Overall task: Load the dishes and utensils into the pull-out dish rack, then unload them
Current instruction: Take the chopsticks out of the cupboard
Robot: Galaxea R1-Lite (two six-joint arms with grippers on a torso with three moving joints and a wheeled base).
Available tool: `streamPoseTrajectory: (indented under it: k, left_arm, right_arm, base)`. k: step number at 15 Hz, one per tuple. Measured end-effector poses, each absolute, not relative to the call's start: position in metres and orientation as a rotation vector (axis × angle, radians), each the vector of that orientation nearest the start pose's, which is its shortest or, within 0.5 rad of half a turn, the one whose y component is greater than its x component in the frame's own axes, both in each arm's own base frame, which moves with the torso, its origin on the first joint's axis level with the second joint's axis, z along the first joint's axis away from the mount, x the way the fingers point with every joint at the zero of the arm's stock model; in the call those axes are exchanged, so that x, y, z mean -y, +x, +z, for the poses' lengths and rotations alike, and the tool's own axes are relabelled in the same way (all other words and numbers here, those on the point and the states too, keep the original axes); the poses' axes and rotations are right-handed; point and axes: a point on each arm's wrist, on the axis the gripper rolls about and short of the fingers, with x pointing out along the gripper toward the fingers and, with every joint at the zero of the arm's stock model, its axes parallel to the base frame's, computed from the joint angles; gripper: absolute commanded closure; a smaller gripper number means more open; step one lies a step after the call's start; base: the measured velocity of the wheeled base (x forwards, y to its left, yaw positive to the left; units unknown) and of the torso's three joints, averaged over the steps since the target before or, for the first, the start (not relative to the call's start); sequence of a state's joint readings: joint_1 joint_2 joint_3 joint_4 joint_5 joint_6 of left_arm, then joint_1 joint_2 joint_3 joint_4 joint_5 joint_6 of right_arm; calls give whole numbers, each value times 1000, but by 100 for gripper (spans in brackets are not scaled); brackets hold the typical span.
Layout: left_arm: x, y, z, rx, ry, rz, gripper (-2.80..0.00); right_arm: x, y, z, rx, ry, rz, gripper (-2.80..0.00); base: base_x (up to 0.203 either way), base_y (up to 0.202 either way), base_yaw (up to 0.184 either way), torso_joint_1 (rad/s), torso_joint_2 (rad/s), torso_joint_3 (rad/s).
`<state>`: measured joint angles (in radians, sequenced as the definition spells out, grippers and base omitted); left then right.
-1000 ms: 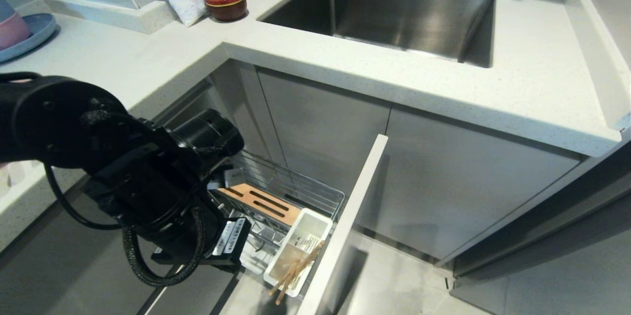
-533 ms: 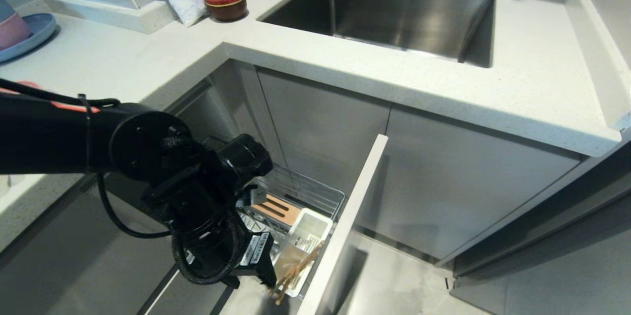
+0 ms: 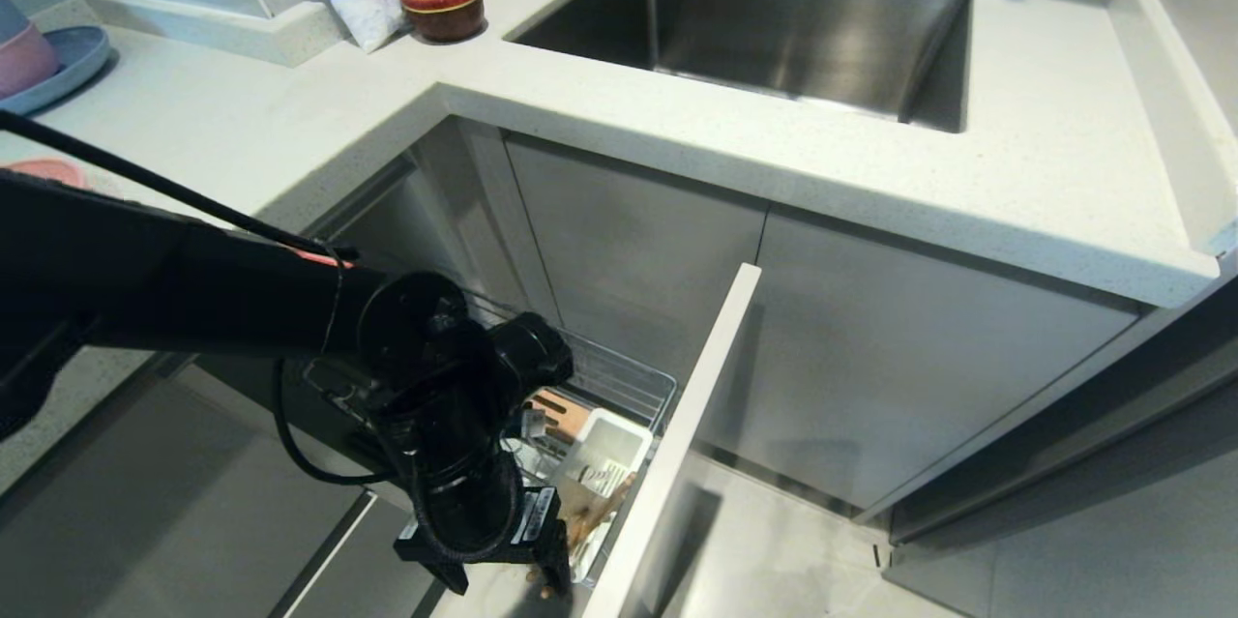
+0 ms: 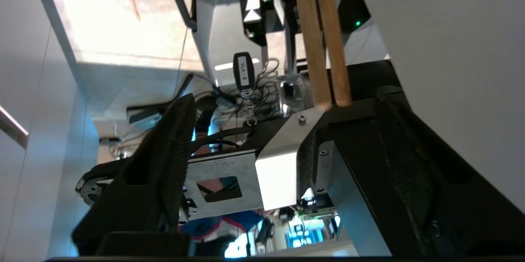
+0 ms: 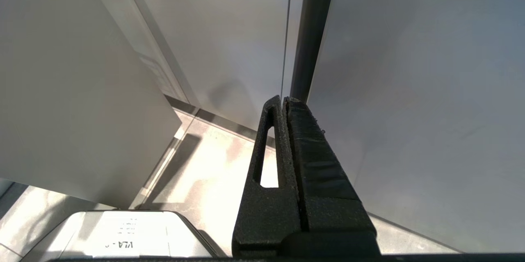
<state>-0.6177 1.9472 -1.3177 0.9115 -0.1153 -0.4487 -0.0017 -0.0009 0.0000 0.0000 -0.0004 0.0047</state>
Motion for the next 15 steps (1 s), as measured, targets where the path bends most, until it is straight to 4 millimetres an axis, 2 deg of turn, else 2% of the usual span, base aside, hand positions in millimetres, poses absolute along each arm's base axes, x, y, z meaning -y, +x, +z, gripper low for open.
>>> streamPoseTrajectory:
  k: [8, 15]
  left_arm:
    - [181, 250, 113, -1645, 78, -175, -280]
    - [179, 262, 99, -1617, 88, -81, -280]
  right_arm:
    - [0, -23, 75, 1, 5, -2, 0]
    - [0, -23, 75, 1, 5, -2, 0]
  base:
    - [0, 0, 0, 0, 0, 0]
    - [0, 0, 0, 0, 0, 0]
